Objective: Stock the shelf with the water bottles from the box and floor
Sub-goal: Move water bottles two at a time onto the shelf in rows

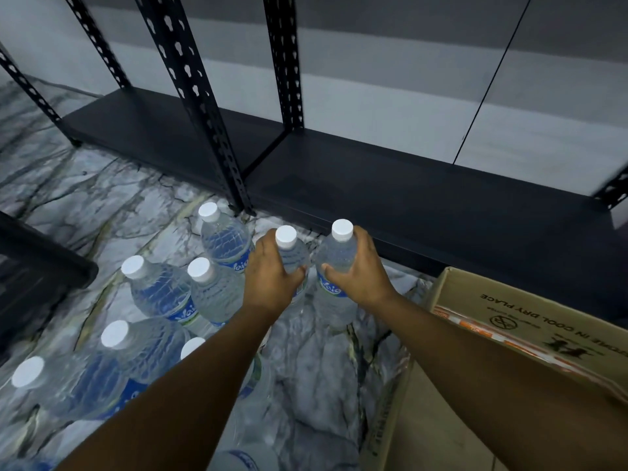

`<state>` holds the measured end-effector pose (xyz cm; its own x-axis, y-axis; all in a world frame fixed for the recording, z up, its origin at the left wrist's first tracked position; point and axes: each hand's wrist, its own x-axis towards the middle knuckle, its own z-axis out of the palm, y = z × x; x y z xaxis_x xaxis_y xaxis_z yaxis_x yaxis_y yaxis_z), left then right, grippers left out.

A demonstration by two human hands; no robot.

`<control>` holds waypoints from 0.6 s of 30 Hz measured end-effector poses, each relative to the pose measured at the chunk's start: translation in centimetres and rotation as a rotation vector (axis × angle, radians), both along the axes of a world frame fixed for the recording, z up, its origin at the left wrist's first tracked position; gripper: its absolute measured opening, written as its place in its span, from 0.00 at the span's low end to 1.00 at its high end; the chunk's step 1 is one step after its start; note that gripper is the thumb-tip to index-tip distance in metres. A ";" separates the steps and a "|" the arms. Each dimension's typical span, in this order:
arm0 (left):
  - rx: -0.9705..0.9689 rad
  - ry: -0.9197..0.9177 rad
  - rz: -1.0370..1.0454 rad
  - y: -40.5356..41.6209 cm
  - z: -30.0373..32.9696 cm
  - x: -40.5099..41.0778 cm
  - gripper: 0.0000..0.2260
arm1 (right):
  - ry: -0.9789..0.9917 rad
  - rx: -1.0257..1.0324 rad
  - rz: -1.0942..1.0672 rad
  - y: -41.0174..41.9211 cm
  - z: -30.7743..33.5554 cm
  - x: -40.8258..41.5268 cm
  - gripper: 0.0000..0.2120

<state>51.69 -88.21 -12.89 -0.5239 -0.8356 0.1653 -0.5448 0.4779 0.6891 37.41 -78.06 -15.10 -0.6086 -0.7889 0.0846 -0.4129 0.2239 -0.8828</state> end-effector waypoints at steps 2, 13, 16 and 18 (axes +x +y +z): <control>0.065 0.026 -0.063 0.0 0.3 -0.1 0.29 | -0.028 0.006 0.043 0.9 0.3 -1.1 0.37; 0.308 0.223 -0.165 2.2 -0.2 -2.0 0.31 | -0.107 0.014 0.062 2.6 0.6 -3.8 0.34; 0.303 0.251 -0.146 2.2 -0.6 -2.0 0.31 | -0.115 -0.037 0.041 2.2 0.5 -3.3 0.33; 0.318 0.264 -0.137 2.2 -0.8 -1.8 0.31 | -0.127 -0.046 0.057 2.0 0.4 -3.0 0.32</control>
